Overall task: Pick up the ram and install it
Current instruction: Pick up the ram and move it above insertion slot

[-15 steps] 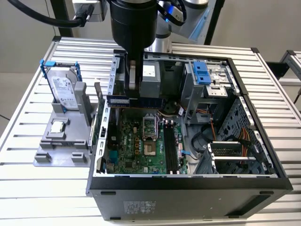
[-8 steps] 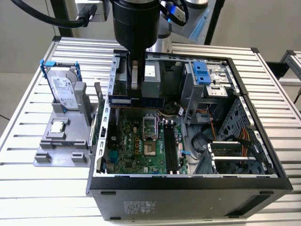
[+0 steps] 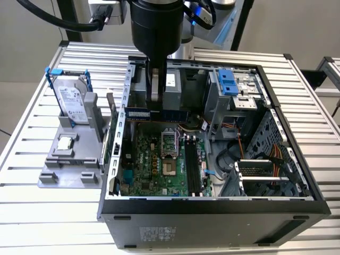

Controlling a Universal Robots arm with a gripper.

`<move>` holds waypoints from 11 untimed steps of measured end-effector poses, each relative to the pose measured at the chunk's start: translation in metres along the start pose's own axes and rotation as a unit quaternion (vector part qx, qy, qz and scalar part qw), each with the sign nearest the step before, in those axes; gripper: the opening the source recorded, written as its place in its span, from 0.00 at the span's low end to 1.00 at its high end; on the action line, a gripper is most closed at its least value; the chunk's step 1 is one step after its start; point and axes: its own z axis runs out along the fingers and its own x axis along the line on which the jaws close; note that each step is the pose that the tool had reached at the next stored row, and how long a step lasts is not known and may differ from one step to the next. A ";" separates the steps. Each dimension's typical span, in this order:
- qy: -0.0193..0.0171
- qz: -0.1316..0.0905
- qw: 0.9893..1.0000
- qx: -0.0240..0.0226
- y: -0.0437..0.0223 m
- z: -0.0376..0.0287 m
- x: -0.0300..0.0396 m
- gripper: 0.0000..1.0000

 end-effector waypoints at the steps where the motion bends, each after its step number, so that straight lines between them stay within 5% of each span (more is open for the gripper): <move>1: 0.000 0.000 1.000 0.000 -0.0005 0.0000 0.0000 0.00; 11: 0.000 0.000 1.000 0.000 -0.0059 0.0000 -0.0002 0.00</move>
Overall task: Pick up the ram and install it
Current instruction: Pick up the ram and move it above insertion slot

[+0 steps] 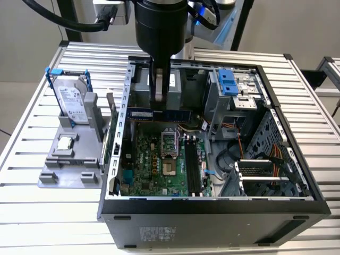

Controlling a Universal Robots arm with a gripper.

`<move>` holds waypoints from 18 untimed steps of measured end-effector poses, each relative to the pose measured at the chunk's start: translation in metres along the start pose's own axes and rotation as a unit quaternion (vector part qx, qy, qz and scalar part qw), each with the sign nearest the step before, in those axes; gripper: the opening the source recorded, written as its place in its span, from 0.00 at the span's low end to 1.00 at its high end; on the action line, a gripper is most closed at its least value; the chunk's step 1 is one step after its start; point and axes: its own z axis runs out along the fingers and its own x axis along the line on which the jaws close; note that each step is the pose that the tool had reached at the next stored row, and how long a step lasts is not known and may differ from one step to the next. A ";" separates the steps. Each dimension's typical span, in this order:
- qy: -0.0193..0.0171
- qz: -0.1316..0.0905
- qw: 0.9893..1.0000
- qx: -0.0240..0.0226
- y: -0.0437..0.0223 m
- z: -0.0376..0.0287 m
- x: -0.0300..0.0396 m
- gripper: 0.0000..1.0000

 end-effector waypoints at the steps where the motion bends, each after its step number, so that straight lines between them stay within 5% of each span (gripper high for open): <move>1: 0.000 0.000 1.000 0.000 -0.0005 0.0000 0.0000 0.00; 18: 0.000 0.000 1.000 0.000 -0.0096 0.0000 -0.0004 0.00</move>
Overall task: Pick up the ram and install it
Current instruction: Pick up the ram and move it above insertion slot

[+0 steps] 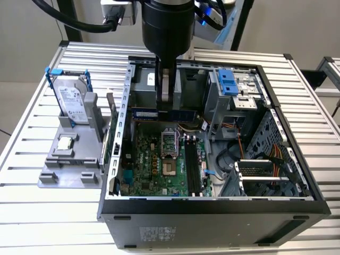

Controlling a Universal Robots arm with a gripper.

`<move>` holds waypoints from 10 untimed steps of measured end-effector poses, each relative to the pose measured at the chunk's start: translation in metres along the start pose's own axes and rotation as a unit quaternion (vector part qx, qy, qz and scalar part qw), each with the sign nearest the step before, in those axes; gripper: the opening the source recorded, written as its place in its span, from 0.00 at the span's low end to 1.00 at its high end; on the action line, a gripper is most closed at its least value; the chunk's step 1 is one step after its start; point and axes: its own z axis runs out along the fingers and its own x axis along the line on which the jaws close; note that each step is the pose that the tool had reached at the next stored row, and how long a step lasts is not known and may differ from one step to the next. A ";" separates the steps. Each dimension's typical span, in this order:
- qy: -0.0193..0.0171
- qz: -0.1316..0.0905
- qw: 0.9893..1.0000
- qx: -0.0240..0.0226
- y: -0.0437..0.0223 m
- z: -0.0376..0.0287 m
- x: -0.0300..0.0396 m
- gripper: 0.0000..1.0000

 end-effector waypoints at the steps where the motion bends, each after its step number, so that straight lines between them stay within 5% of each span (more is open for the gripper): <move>1: 0.000 0.000 1.000 0.000 -0.0005 0.0000 0.0000 0.00; 10: 0.000 0.000 1.000 0.000 -0.0053 0.0000 -0.0002 0.00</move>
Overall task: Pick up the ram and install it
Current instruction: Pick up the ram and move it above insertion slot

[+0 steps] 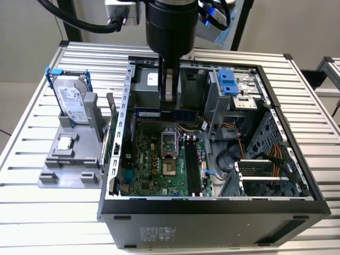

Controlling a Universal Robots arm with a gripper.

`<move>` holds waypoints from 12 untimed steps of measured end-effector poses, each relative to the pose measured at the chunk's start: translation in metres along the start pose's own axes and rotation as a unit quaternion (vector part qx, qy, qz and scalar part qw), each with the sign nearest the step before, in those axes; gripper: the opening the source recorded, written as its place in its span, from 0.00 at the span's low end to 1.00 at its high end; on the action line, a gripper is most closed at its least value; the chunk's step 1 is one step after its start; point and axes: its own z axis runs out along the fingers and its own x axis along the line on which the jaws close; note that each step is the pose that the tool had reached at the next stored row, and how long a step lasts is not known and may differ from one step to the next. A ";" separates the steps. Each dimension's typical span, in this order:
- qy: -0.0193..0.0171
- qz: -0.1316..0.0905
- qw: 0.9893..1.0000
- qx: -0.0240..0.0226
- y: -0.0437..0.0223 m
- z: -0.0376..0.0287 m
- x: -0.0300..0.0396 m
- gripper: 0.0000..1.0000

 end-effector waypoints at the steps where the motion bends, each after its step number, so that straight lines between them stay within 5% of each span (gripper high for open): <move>1: 0.000 0.000 1.000 0.000 -0.0005 0.0000 0.0000 0.00; 12: 0.000 0.000 1.000 0.000 -0.0064 0.0000 -0.0003 0.00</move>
